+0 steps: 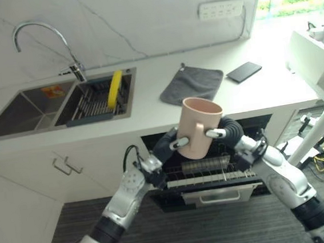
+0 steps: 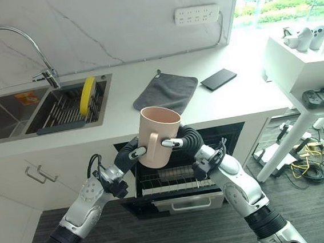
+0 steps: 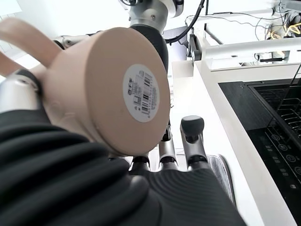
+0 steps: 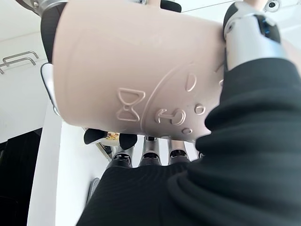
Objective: Place the dishes in the dishwasher.
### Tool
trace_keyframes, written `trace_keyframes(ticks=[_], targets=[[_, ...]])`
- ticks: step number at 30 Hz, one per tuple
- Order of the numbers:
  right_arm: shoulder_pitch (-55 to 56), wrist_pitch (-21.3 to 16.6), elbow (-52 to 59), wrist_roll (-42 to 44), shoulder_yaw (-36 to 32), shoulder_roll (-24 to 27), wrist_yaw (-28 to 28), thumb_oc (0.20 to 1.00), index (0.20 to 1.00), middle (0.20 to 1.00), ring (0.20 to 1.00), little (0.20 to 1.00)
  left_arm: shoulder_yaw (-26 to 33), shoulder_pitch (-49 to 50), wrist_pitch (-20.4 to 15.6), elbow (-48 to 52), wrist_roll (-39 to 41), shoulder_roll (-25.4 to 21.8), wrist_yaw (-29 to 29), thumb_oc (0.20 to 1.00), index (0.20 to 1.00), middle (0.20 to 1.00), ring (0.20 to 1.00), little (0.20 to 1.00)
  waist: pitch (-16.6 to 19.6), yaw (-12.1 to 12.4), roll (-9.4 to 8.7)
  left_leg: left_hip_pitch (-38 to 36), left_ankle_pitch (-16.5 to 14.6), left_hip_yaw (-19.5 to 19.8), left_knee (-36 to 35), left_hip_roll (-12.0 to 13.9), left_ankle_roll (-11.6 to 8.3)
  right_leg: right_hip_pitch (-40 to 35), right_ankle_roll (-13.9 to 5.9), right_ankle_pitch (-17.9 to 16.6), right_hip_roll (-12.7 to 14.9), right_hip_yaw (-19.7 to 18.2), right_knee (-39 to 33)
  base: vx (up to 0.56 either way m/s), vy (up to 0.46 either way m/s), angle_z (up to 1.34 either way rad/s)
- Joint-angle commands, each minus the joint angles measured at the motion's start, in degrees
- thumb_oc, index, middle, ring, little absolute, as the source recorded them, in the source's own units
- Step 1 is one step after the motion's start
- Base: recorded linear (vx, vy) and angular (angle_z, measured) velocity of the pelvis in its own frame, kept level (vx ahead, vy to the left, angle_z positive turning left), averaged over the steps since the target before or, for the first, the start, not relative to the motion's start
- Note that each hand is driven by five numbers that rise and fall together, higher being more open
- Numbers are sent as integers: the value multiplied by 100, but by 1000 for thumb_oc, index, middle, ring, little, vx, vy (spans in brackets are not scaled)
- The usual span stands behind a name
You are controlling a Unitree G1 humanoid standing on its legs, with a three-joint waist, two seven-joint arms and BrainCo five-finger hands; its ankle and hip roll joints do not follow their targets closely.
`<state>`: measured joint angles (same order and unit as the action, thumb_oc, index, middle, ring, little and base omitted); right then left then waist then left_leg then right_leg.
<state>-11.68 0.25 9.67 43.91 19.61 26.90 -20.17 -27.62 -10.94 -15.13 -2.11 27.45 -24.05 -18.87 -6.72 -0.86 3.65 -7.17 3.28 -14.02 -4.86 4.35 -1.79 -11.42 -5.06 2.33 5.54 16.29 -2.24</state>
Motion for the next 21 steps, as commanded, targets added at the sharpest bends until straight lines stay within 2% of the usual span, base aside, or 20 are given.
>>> trace_keyframes(ticks=[1, 2, 3, 4, 5, 11, 16, 21], targets=[[-740, -559, 759, 90, 429, -565, -255, 200, 200, 200, 200, 200, -379, -612, 143, -183, -404, 66, 304, 200, 200, 200, 200, 200, 81, 119, -244, -172, -792, -18, 633, 145, -61, 293, -282, 63, 454, -131, 313, 0, 0, 0], [-735, -580, 763, 101, 432, -579, -227, 200, 200, 200, 200, 200, -365, -593, 180, -183, -412, 70, 337, 200, 200, 200, 200, 200, 82, 126, -243, -172, -790, -19, 636, 147, -61, 291, -278, 62, 452, -127, 315, 0, 0, 0], [-715, -658, 781, 153, 419, -618, -99, 200, 200, 200, 200, 200, -334, -545, 318, -191, -348, 105, 446, 482, 482, 482, 482, 482, 81, 138, -239, -173, -788, -22, 636, 149, -62, 284, -274, 64, 452, -116, 316, 0, 0, 0], [-712, -682, 783, 171, 416, -622, -73, 200, 200, 200, 200, 200, -330, -539, 341, -188, -345, 106, 461, 482, 482, 482, 482, 482, 80, 139, -238, -175, -788, -23, 636, 149, -62, 283, -273, 64, 452, -114, 316, 0, 0, 0], [-673, -804, 795, 293, 349, -673, 74, 200, 200, 200, 200, 200, -314, -462, 352, -214, -323, 128, 493, 1000, 1000, 1000, 1000, 1000, 75, 143, -229, -177, -779, -48, 640, 170, -67, 278, -268, 66, 455, -82, 326, 0, 0, 0], [-672, -1217, 784, 497, 138, -772, 568, 200, 200, 200, 200, 200, -246, -367, 328, -295, -240, 184, 731, 1000, 1000, 1000, 1000, 1000, 58, 137, -201, -180, -748, -119, 625, 227, -92, 280, -256, 82, 458, 2, 352, -7, -3, 2], [-578, -1623, 789, 647, -225, -824, 983, 200, 200, 200, 200, 200, -72, -249, 343, -296, -317, 204, 1159, 1000, 1000, 1000, 1000, 1000, 44, 122, -181, -184, -709, -198, 593, 287, -127, 282, -246, 91, 459, 81, 364, -6, -4, 1], [-327, -1780, 764, 719, -599, -856, 1172, 200, 200, 200, 200, 200, 77, -67, 397, -264, -349, 197, 1091, 1000, 1000, 1000, 1000, 1000, 14, 119, -167, -182, -683, -274, 596, 351, -152, 277, -234, 87, 466, 199, 373, -10, -16, 9]])
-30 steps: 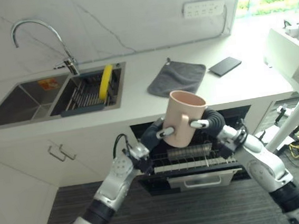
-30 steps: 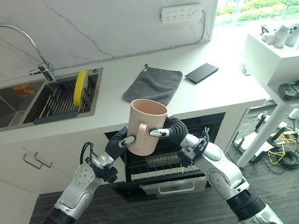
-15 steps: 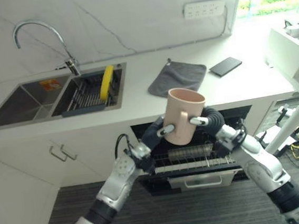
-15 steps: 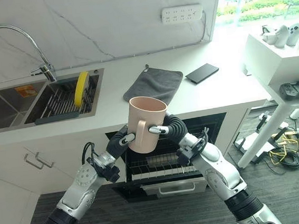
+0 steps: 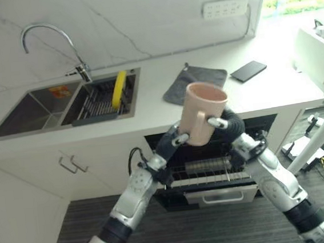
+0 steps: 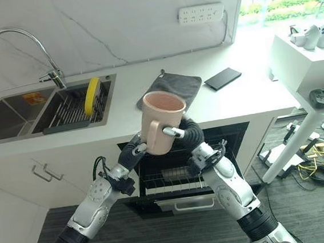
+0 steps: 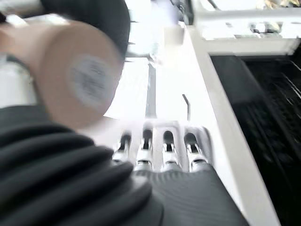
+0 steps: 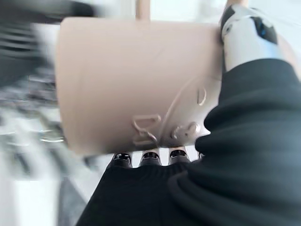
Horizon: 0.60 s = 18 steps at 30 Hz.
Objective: Place the dishes in the dishwasher.
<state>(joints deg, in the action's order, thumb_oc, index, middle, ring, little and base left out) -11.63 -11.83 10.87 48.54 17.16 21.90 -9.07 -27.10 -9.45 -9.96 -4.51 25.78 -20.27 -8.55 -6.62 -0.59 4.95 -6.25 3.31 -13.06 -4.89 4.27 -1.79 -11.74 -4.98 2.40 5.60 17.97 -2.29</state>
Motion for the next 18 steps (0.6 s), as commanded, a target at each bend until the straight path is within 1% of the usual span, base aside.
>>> trace_keyframes(ticks=[1, 10, 12, 16, 17, 18], targets=[[-278, -598, 628, 245, -407, -360, 93, 200, 200, 200, 200, 200, 53, -170, -115, -9, -147, -181, 61, 1000, 1000, 1000, 1000, 1000, 0, 93, -294, -270, -680, -378, 600, 368, -156, 312, -240, 79, 462, 50, 378, -10, -17, 6], [200, -913, 436, 407, -847, -287, -109, 200, 200, 200, 200, 200, 313, 234, -87, 22, -141, -237, -39, 1000, 1000, 1000, 1000, 1000, -62, 87, -292, -211, -654, -407, 657, 437, -205, 348, -209, 63, 435, 137, 365, 3, -7, 2], [251, -822, 408, 394, -972, -222, -125, 200, 200, 200, 200, 200, 373, 352, -32, 9, -393, -297, -254, 1000, 1000, 1000, 1000, 1000, -75, 92, -289, -184, -661, -393, 684, 447, -218, 363, -204, 66, 423, 132, 356, 52, -17, 3], [355, -386, 279, 19, -1129, -25, -185, 200, 200, 200, 200, 200, 383, 439, 114, -74, -1302, -537, -624, 1000, 1000, 1000, 1000, 1000, -109, 67, -272, -135, -664, -394, 744, 471, -250, 406, -208, 60, 422, 137, 359, 72, 15, 7], [306, -141, -70, -158, -1189, 197, -258, 200, 200, 200, 200, 200, 277, 408, 121, -155, -2120, -863, -790, 1000, 1000, 1000, 1000, 1000, -134, 61, -259, -113, -661, -417, 773, 479, -264, 427, -234, 21, 460, 175, 335, 105, 23, 8], [295, -111, -106, -173, -1194, 215, -273, 200, 200, 200, 200, 200, 271, 403, 143, -158, -2183, -887, -816, 1000, 1000, 1000, 1000, 1000, -137, 61, -259, -110, -662, -417, 776, 479, -264, 429, -237, 18, 462, 177, 332, 118, 27, 4]])
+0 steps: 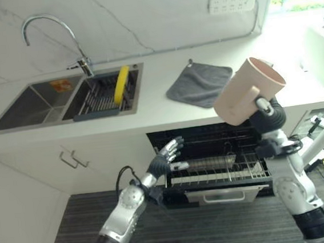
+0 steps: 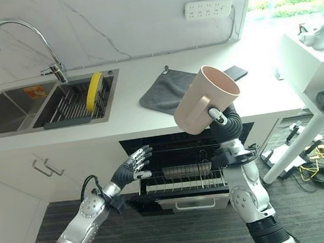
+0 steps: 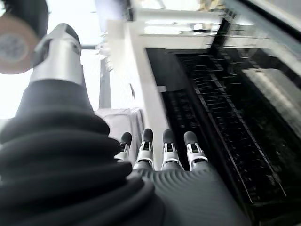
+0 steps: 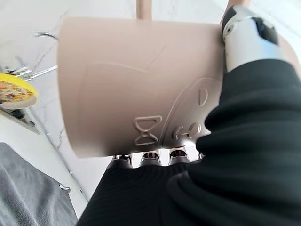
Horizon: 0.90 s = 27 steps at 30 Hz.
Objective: Place the dishes in the dishwasher.
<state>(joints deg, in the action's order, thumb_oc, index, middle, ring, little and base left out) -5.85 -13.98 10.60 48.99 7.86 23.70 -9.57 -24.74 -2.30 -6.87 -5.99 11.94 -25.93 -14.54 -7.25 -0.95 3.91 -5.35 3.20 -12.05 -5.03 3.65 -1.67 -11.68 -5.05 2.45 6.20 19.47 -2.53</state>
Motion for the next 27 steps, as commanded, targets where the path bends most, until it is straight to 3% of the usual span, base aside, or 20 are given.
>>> trace_keyframes(ticks=[1, 4, 9, 14, 22, 27], targets=[[-326, 104, -236, -269, -267, 108, -273, 200, 200, 200, 200, 200, 1, -353, -122, -17, -946, -423, -267, 1000, 1000, 1000, 1000, 1000, -88, 100, -153, -184, -653, -509, 798, 537, -277, 441, -243, -2, 412, 38, 348, 76, 27, 2], [-650, 179, -870, -382, -318, 553, -412, 200, 200, 200, 200, 200, -252, -660, -40, 55, -1786, -890, -524, 1000, 1000, 1000, 1000, 1000, -267, 96, -122, 20, -649, -386, 852, 509, -272, 678, -303, -100, 466, -46, 345, 22, 32, 5], [-1205, 179, -1352, -405, -297, 856, -314, 200, 200, 200, 200, 200, -570, -1151, -52, 146, -2061, -1311, -639, 1000, 1000, 1000, 1000, 1000, -656, 56, -62, 296, -584, -210, 801, 438, -253, 1013, -364, -204, 520, -204, 372, -111, 24, 4], [-1540, 218, -1769, -301, -293, 984, -232, 200, 200, 200, 200, 200, -735, -1442, -339, 132, -2192, -1495, -497, 1000, 1000, 1000, 1000, 1000, -994, 8, 2, 461, -512, -68, 705, 349, -218, 1222, -391, -276, 545, -384, 373, -85, 12, 1], [-2109, 350, -2625, -923, -254, 1266, -215, 200, 200, 200, 200, 200, -1009, -1847, -528, 116, -2157, -1673, -299, 1000, 1000, 1000, 1000, 1000, -1444, 14, 170, 698, -469, -17, 715, 193, -177, 1479, -440, -350, 637, -535, 403, -34, 48, -2], [-2615, 147, -3324, -1177, -165, 1437, -187, 200, 200, 200, 200, 200, -1206, -2172, -560, 124, -2141, -1750, -126, 1000, 1000, 1000, 1000, 1000, -1734, 72, 206, 842, -418, -44, 647, 158, -159, 1652, -469, -385, 659, -529, 420, -65, -4, -9]])
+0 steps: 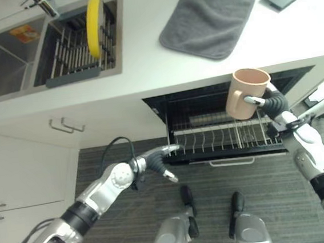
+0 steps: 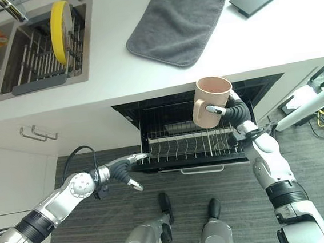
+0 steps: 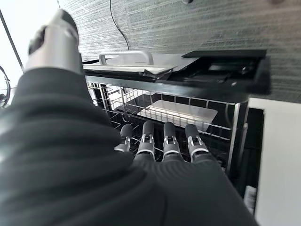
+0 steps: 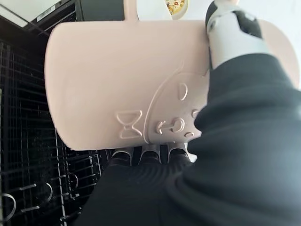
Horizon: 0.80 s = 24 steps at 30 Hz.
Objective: Place the dishes in the dishwasher.
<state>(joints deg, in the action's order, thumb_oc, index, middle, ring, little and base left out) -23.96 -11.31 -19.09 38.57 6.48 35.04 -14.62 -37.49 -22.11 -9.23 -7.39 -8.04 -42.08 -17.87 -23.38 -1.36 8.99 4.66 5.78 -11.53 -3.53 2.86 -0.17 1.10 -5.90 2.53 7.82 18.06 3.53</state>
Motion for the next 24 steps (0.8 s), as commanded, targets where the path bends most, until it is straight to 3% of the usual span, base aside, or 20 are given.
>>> trace_keyframes(ticks=[1, 14, 24], targets=[[-840, -129, -405, -147, -25, 306, 332, 200, 200, 200, 200, 200, 59, -210, -327, 262, -156, -131, 218, 1000, 1000, 1000, 1000, 1000, -143, 120, -300, -150, -672, -94, 493, 234, -306, 386, -384, -395, 500, -388, -181, -61, -31, 0], [-945, -747, -1697, -507, -292, 360, 831, 200, 200, 200, 200, 200, -96, -286, -275, 417, -373, -326, 557, 1000, 1000, 1000, 1000, 1000, -472, 241, -334, 177, -678, -5, 646, 230, -307, 703, -442, -383, 489, -475, 44, -9, -11, 1], [-949, -1238, -2810, -816, -366, 355, 1063, 200, 200, 200, 200, 200, -334, -330, -280, 409, -321, -441, 918, 1000, 1000, 1000, 1000, 1000, -623, 286, -246, 260, -646, 8, 625, 235, -352, 790, -470, -376, 492, -512, 94, 0, 0, 0]])
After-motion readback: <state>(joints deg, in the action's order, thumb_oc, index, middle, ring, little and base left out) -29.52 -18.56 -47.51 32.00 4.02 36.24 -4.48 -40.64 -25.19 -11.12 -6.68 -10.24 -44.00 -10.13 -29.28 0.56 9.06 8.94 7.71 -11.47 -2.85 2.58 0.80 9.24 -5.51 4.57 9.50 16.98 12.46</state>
